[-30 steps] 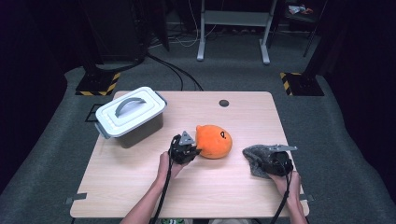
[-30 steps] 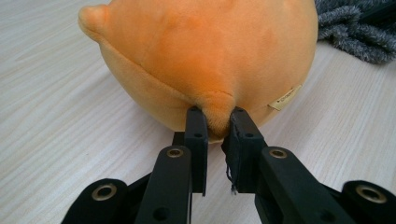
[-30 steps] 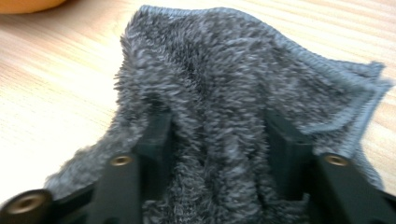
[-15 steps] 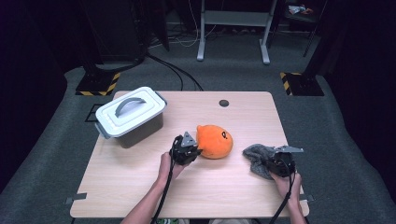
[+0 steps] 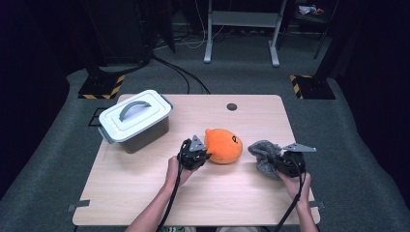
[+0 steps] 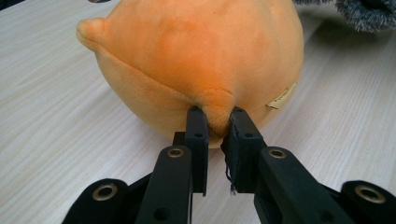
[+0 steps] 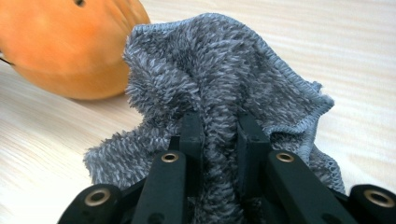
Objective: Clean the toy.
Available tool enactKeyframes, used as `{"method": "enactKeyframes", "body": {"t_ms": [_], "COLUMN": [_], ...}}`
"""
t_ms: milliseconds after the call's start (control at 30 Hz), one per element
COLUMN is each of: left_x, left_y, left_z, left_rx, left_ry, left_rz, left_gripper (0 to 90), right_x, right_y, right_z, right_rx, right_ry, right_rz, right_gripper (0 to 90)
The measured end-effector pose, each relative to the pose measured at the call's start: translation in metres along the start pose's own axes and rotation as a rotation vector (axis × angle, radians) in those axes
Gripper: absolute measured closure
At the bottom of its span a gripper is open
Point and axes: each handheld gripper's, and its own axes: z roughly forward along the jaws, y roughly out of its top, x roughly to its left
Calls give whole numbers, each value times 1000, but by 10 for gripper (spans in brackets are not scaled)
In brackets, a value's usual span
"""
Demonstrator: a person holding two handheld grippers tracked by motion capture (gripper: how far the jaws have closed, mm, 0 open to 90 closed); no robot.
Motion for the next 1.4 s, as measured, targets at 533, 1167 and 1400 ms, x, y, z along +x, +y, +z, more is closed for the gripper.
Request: {"method": "enactKeyframes", "body": {"t_ms": [533, 1167, 1400], "left_x": [2, -1, -3], "left_y": [6, 18, 19], "left_z": [0, 1, 1], "left_rx": [12, 31, 20], "left_ry": [-10, -11, -10], "left_rz": [21, 49, 67], "left_gripper": [804, 803, 804], "right_x": [35, 98, 113], "right_y": [50, 95, 101], "right_z": [0, 42, 56], "right_rx": [-67, -47, -37], "right_ry": [63, 138, 162], "right_rz": [-88, -240, -252], "right_gripper": [757, 756, 754]}}
